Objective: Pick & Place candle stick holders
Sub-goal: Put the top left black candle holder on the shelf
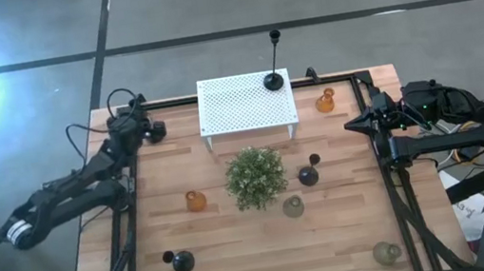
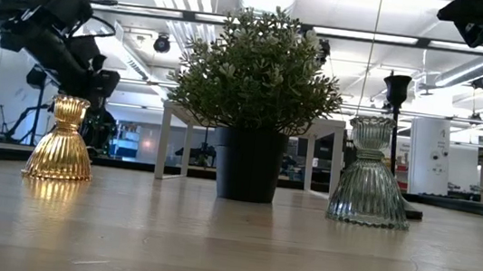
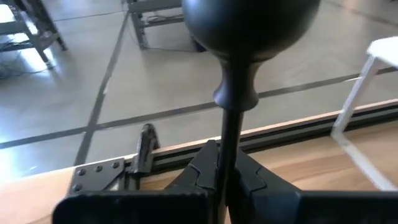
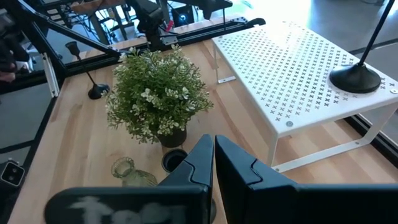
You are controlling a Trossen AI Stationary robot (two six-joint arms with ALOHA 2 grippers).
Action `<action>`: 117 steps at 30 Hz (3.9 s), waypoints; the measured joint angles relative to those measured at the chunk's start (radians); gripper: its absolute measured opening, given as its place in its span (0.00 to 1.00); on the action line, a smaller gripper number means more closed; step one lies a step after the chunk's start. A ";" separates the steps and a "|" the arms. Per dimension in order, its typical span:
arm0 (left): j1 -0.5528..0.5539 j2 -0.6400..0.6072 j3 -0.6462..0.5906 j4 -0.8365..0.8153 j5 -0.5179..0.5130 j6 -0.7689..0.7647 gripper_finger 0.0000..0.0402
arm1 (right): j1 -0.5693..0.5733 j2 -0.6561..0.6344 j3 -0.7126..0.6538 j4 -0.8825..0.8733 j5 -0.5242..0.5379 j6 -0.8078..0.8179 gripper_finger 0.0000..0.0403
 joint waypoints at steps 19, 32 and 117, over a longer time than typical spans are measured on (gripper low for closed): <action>-0.008 -0.152 0.278 -0.316 0.365 -0.024 0.03 | 0.000 0.000 0.000 0.000 0.000 -0.002 0.03; -0.084 -0.115 0.572 -0.466 0.476 -0.002 0.03 | 0.000 0.000 0.000 0.000 0.000 -0.002 0.03; -0.180 0.795 1.008 -0.220 0.318 0.097 0.21 | 0.000 0.000 0.000 0.000 -0.001 -0.003 0.03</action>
